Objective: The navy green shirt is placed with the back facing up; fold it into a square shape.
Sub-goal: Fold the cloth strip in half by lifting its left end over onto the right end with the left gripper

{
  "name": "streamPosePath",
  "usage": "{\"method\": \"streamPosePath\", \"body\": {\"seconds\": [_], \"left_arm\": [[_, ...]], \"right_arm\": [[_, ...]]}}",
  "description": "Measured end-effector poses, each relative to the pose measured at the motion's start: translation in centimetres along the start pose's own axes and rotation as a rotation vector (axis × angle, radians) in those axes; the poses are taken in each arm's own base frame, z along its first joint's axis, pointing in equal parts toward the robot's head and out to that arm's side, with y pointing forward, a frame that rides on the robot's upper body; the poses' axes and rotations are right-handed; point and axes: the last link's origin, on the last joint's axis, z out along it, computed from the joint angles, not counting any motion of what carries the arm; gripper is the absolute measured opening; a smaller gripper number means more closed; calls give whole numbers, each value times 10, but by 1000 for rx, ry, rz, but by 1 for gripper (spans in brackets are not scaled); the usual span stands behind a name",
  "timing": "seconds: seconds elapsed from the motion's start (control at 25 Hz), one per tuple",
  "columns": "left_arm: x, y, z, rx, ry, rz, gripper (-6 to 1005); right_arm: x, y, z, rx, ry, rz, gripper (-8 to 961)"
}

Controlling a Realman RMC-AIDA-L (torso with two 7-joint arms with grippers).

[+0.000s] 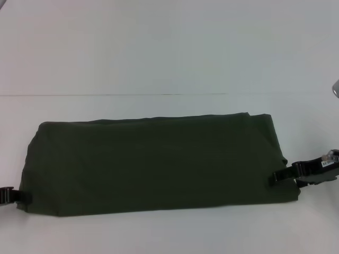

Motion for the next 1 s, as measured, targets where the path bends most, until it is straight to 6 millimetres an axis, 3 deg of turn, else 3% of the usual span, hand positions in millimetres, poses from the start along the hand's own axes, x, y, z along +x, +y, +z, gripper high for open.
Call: {"method": "streamPosePath", "body": {"seconds": [0.64,1.0], "left_arm": [[1,0,0,2,6,-1,59],[2,0,0,2,6,2,60]], "right_arm": [[0,3,3,8,2,-17,915],[0,4,5,14,11,-33,740]]}}
